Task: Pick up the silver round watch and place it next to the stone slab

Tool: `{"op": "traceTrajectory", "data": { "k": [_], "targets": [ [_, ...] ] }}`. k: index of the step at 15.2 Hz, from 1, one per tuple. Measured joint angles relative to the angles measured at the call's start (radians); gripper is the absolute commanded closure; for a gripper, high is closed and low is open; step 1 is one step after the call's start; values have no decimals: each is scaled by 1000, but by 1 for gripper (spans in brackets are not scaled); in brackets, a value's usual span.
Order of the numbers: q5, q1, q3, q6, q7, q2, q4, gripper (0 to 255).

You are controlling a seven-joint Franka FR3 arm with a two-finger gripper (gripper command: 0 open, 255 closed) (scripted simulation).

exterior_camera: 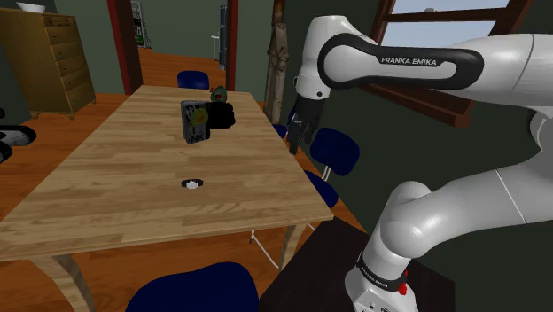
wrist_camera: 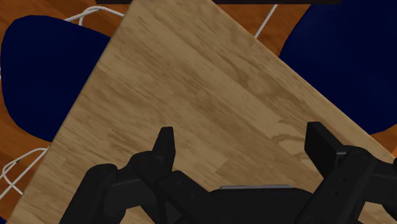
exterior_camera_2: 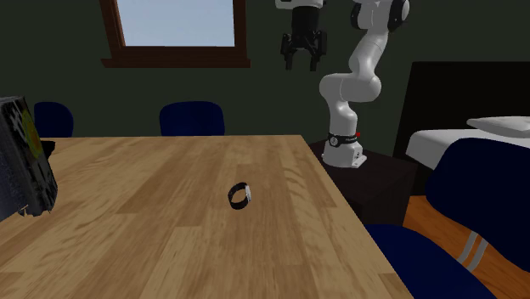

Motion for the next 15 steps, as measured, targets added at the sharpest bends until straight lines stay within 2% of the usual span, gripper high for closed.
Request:
{"op": "traceTrajectory", "data": {
  "k": [2,4,11,15],
  "targets": [
    [4,2,8,19,9,4,-9,0],
    [7,4,23,89,27,27,-30,0],
    [12,8,113,419,131,162,-113,0],
    [-18,-10,178,610,212,295,-109,0]
  ]
}}
